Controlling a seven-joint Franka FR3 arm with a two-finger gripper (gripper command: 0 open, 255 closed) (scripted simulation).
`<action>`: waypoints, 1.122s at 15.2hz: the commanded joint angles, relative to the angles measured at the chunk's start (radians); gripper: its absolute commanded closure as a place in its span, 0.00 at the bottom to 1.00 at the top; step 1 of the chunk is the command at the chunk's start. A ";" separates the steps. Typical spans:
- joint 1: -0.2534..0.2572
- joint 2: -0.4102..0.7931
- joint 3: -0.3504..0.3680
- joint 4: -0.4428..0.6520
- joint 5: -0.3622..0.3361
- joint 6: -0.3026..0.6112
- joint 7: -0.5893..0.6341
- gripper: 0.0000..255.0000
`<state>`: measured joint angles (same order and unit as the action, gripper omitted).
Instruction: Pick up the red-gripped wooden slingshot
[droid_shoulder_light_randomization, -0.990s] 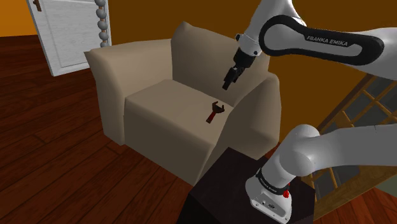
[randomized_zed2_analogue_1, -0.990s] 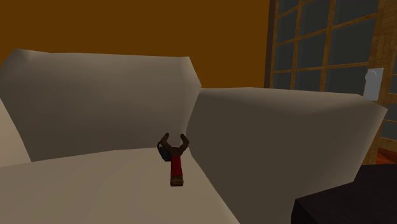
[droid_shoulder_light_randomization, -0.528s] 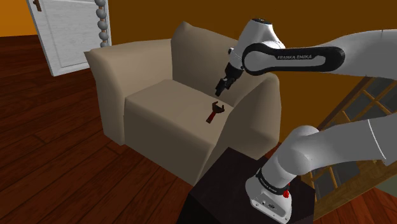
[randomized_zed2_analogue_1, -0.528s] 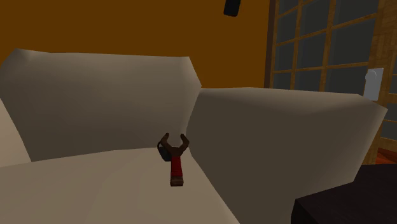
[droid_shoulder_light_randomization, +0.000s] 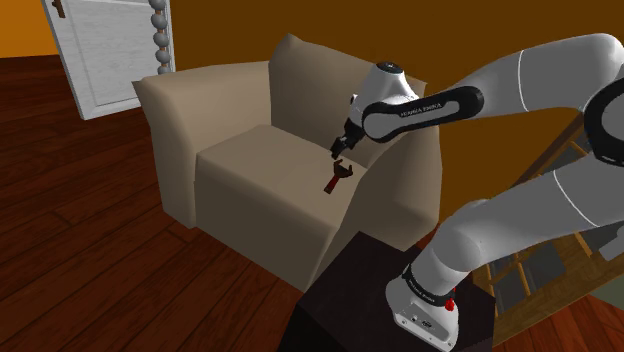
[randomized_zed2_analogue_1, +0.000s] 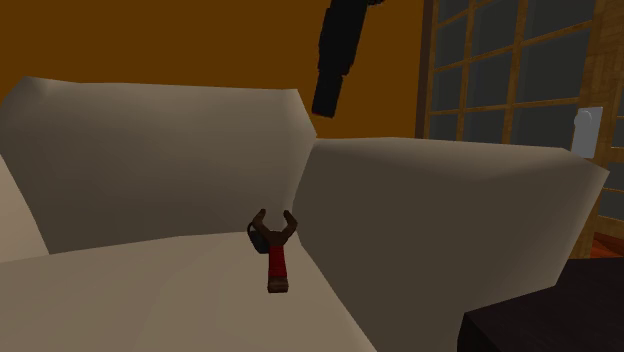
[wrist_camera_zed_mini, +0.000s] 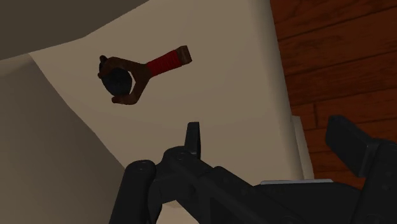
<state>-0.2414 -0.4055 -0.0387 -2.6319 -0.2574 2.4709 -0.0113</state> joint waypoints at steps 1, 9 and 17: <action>-0.032 0.068 0.002 0.001 -0.041 0.082 0.036 0.00; -0.174 0.375 0.001 0.097 -0.311 0.336 0.264 0.00; -0.180 0.683 -0.130 0.305 -0.659 0.479 0.596 0.00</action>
<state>-0.4243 0.2340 -0.1481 -2.3607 -0.8769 2.9332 0.5445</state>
